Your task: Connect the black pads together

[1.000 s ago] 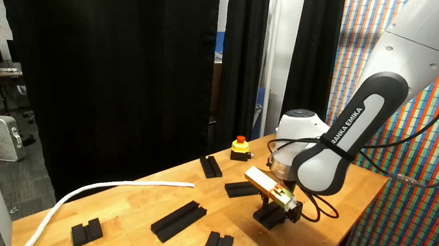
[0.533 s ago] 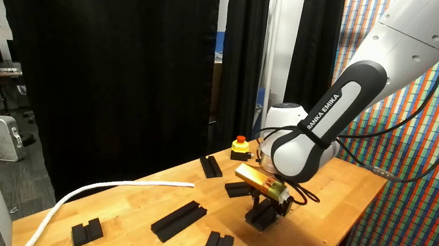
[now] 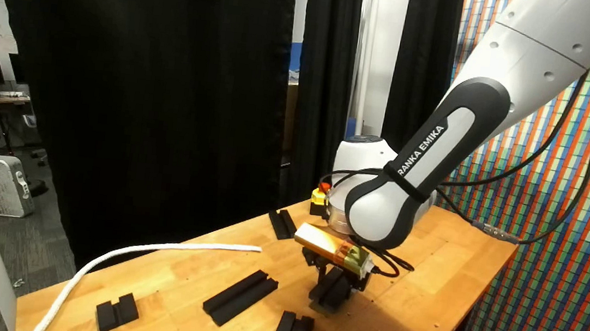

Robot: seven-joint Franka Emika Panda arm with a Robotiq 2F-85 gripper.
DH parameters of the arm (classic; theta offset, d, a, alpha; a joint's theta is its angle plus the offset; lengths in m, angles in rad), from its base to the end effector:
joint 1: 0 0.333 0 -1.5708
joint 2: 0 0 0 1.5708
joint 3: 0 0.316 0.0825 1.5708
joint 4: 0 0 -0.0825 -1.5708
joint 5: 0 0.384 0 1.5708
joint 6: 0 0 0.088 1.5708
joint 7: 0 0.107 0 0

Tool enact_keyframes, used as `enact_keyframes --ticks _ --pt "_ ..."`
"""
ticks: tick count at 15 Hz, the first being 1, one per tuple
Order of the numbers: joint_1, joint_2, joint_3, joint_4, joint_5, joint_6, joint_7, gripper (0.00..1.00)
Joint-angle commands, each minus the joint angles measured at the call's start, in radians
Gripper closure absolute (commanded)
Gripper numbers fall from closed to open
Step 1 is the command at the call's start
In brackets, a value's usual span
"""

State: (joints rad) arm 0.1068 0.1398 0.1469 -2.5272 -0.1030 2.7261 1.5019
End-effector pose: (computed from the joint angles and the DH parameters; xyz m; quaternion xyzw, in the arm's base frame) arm 0.4524 0.1228 0.2297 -0.8368 0.5466 -0.0289 0.0159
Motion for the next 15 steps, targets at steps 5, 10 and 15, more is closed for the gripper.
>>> enact_keyframes --ticks 5,10,15 --pt "0.074 0.074 -0.025 0.088 0.002 0.020 -0.087 0.54" --pt "0.087 0.114 -0.029 0.126 0.015 0.024 -0.160 0.54" --pt "0.085 0.120 -0.015 0.141 0.050 0.010 -0.254 0.54"
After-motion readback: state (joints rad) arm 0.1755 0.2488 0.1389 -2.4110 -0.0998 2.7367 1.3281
